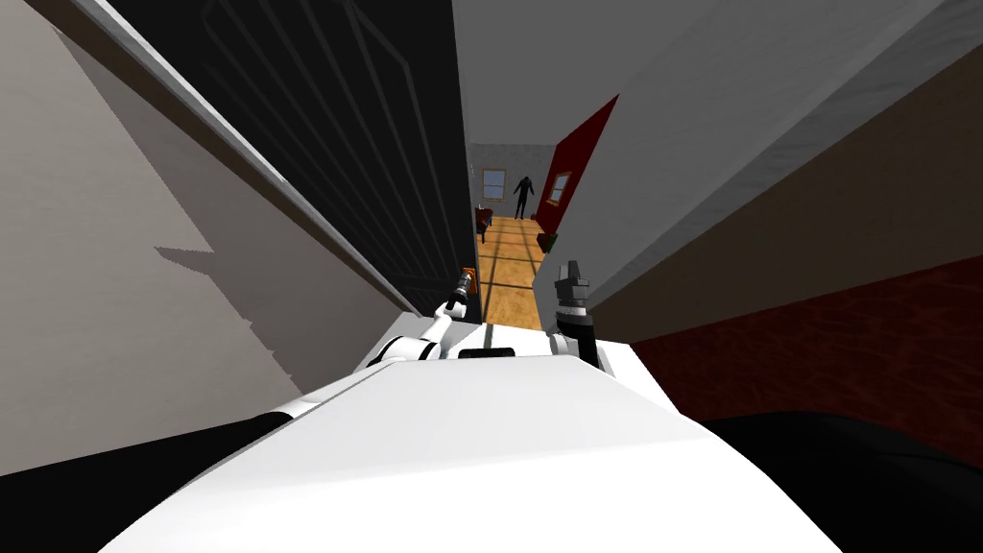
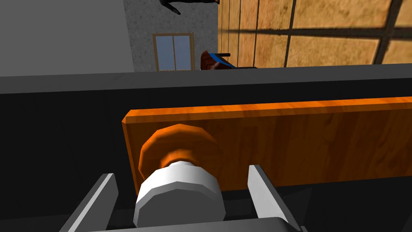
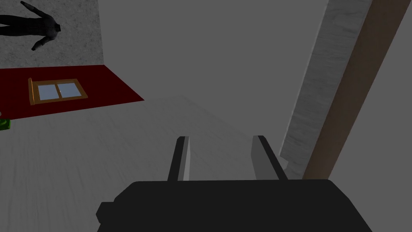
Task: Push the door open
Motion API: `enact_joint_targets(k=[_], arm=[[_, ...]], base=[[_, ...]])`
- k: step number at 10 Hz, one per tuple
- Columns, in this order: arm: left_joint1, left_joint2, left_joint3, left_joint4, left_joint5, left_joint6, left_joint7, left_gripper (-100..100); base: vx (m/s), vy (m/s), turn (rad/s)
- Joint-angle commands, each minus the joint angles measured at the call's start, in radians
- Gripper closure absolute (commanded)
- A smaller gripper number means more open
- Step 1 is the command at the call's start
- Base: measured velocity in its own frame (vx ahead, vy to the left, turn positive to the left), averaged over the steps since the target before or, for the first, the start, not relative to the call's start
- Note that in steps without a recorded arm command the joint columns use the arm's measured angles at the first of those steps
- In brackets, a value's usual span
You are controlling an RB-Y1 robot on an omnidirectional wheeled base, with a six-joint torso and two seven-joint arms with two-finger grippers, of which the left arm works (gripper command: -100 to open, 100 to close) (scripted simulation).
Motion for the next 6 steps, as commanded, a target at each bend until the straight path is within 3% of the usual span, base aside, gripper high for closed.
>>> enact_joint_targets(k=[1,6], arm=[[0.000,0.001,0.000,0.000,0.000,0.001,0.000,100],[0.000,0.001,0.000,0.000,0.000,0.001,0.000,100]], base=[[-0.010,0.004,0.005],[-0.007,0.004,-0.006]])
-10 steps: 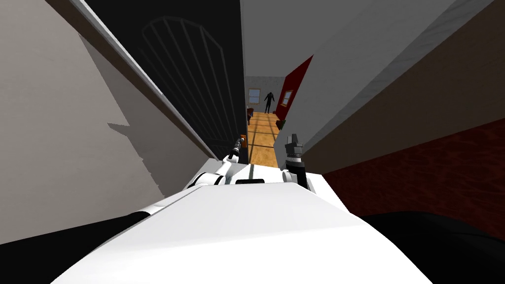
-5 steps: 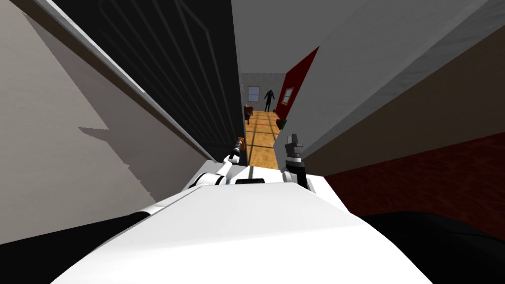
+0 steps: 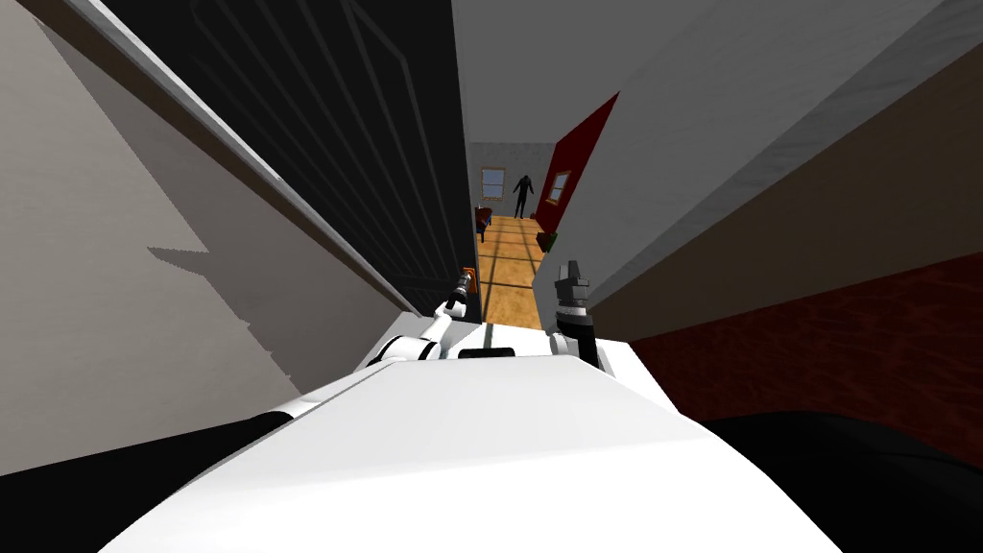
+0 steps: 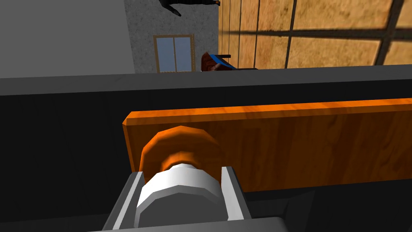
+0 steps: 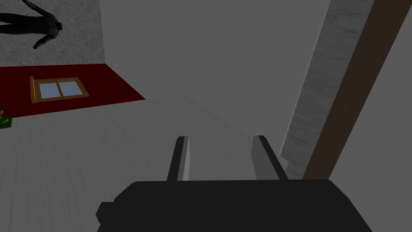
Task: Push the door open
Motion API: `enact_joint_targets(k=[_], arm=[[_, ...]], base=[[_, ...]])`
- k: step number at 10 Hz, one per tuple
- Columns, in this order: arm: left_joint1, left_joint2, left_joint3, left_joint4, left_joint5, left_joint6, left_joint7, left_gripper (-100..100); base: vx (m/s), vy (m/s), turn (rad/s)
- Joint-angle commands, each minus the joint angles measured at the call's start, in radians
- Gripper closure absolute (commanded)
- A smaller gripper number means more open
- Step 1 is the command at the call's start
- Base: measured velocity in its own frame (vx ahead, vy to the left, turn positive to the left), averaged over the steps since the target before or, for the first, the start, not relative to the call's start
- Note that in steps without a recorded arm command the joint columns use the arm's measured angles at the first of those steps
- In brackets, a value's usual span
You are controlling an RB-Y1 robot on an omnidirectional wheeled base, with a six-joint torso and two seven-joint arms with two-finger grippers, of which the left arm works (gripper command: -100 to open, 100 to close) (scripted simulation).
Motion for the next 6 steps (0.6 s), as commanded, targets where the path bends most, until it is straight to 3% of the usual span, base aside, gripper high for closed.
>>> enact_joint_targets(k=[1,6], arm=[[0.001,0.008,0.008,0.001,0.003,0.000,-0.002,100],[0.004,0.029,0.036,0.003,0.013,0.000,-0.010,100]], base=[[0.089,-0.033,0.014],[0.159,-0.070,0.029]])
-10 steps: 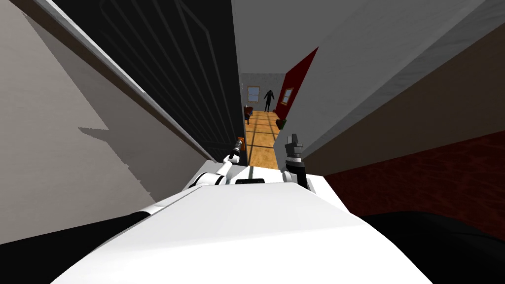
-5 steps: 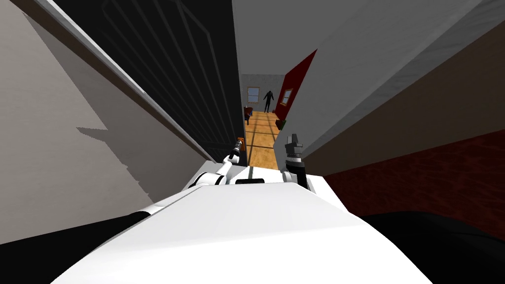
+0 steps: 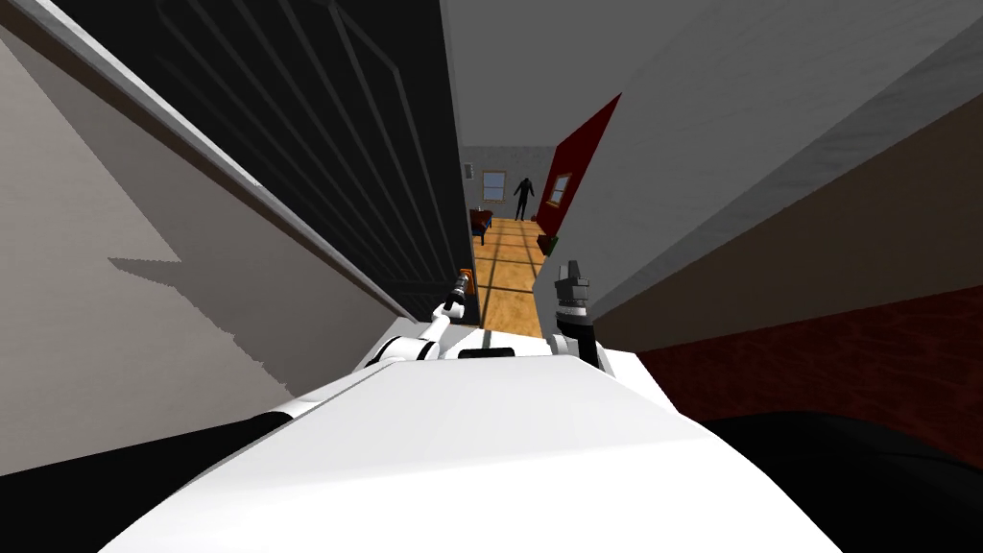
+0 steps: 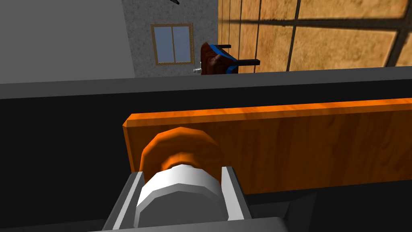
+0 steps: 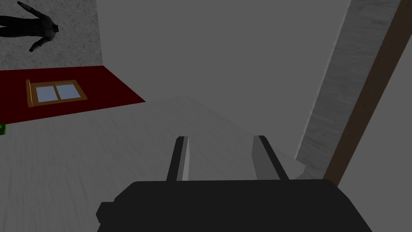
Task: Push the door open
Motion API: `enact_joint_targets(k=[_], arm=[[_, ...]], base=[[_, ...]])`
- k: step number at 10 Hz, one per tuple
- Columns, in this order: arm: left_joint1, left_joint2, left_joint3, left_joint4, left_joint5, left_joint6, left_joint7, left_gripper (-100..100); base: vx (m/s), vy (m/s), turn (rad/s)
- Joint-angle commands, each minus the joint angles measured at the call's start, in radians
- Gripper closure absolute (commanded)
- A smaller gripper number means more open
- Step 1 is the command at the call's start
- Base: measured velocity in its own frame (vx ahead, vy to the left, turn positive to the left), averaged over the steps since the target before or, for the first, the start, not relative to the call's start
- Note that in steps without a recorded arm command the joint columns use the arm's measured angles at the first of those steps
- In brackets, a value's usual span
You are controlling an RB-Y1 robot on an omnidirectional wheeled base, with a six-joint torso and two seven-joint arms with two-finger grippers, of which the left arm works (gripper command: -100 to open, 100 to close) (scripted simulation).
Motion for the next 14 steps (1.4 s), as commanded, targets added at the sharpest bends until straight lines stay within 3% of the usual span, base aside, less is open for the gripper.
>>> enact_joint_targets(k=[1,3,5,6,8,14], arm=[[0.001,0.026,0.018,-0.020,0.006,0.007,-0.001,100],[0.003,0.038,0.039,-0.018,0.014,0.007,-0.007,100],[0.003,0.038,0.039,-0.018,0.014,0.007,-0.007,100],[0.006,0.051,0.062,-0.017,0.023,0.006,-0.013,100],[0.007,0.054,0.068,-0.016,0.025,0.006,-0.015,100],[0.014,0.083,0.130,-0.012,0.048,0.006,-0.032,100]], base=[[0.183,-0.132,0.046],[0.179,-0.138,0.080],[0.103,-0.041,0.010],[0.116,-0.091,0.057],[0.151,-0.125,0.071],[0.143,-0.119,0.067]])
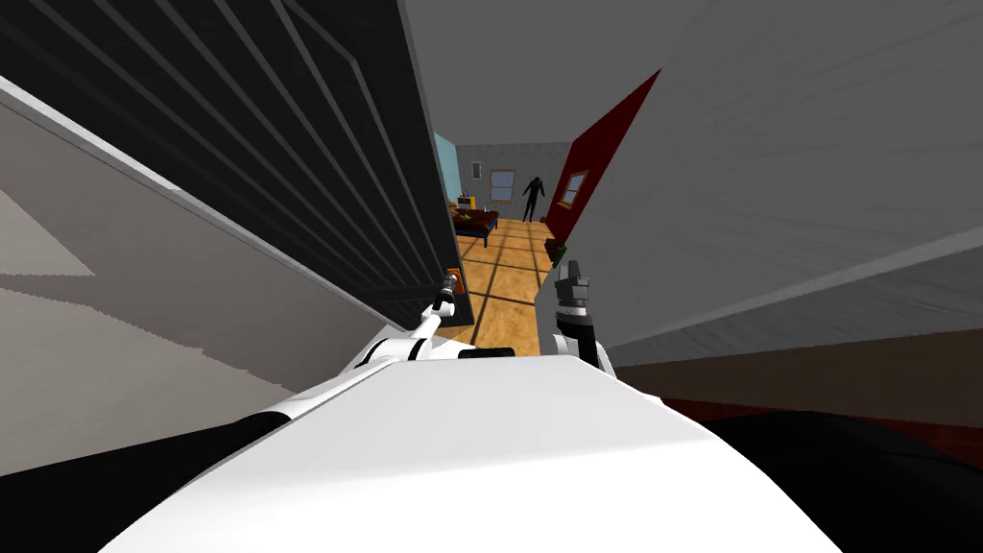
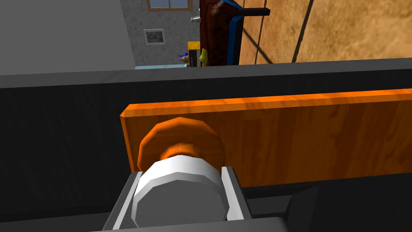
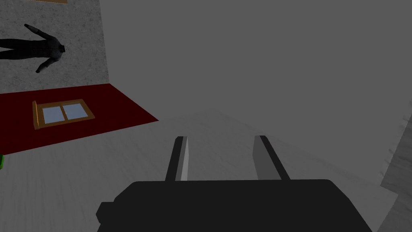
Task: Push the door open
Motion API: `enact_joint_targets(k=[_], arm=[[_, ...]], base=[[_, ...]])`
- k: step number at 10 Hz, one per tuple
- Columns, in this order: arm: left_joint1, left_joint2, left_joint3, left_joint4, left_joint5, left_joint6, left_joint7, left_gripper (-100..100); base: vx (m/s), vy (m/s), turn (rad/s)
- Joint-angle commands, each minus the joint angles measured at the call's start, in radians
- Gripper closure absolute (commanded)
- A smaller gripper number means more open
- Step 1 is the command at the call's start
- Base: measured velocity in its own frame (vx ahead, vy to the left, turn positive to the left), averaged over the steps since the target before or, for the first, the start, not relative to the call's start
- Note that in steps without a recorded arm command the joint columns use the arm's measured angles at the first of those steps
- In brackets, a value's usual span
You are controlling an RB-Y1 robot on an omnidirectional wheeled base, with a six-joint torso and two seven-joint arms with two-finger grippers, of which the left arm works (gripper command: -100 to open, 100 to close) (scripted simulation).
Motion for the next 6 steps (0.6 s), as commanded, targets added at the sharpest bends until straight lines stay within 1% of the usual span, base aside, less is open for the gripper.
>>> enact_joint_targets(k=[1,2,3,4,6], arm=[[0.010,0.019,0.024,-0.024,0.008,0.012,-0.005,100],[0.010,0.019,0.024,-0.024,0.008,0.012,-0.005,100],[0.010,0.019,0.024,-0.024,0.008,0.012,-0.005,100],[0.012,0.026,0.042,-0.023,0.015,0.012,-0.010,100],[0.014,0.032,0.058,-0.022,0.021,0.012,-0.015,100]], base=[[0.151,-0.122,0.074],[0.113,-0.088,0.040],[0.051,-0.023,-0.012],[0.093,-0.059,0.032],[0.145,-0.146,0.080]])
